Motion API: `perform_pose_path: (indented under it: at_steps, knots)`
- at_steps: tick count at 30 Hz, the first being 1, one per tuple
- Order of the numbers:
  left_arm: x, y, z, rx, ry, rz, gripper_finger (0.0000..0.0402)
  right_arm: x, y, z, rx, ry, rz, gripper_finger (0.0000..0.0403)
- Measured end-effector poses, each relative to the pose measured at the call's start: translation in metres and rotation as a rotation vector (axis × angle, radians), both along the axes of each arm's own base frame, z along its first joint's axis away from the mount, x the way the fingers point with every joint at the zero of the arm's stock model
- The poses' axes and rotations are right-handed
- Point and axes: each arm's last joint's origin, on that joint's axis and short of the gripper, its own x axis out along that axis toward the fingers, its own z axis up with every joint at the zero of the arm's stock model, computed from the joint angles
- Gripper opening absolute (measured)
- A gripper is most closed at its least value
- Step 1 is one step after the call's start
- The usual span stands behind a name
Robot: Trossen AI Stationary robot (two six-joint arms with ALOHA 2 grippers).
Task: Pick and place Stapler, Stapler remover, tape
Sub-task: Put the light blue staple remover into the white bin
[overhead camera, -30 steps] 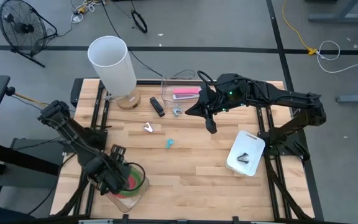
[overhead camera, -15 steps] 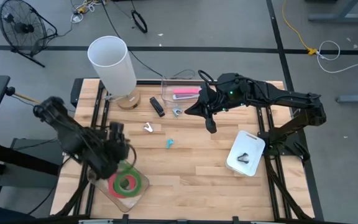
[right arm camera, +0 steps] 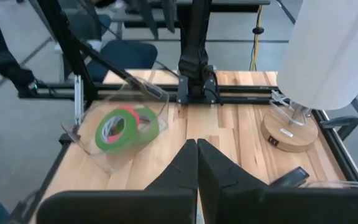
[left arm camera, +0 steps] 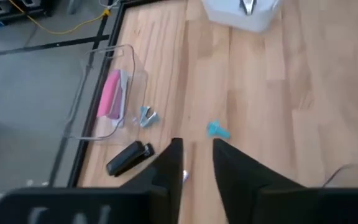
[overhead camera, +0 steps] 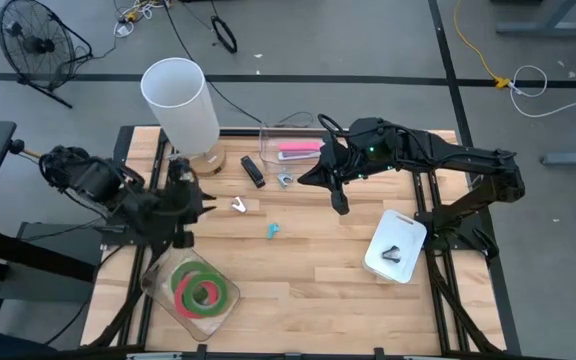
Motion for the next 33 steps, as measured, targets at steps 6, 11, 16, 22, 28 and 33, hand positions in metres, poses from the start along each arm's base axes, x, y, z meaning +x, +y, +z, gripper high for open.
perform_pose_path:
  at_steps: [6,11,16,22,28,33]
  knots:
    - [0.007,0.005,0.007,-0.094,-0.062,-0.037,0.0015,-0.002,0.0,-0.003,-0.019,0.033,0.01,0.0002]
    - [0.016,0.007,0.008,-0.132,-0.101,-0.063,0.0009,-0.003,0.0,-0.006,-0.004,0.069,0.004,0.0002]
    - [0.032,0.008,-0.012,-0.152,-0.069,-0.089,0.0004,-0.005,0.0,-0.01,-0.001,0.116,0.005,0.0002]
    - [0.056,0.006,-0.049,-0.205,-0.067,-0.106,0.0004,-0.008,0.0,-0.014,-0.017,0.164,0.005,0.0002]
    - [0.072,0.015,-0.081,-0.24,-0.064,-0.078,0.0005,-0.012,-0.002,-0.013,-0.092,0.177,-0.043,0.0002]
    - [0.078,0.027,-0.087,-0.251,-0.088,-0.036,0.0003,-0.025,-0.002,-0.004,-0.153,0.149,-0.021,0.0002]
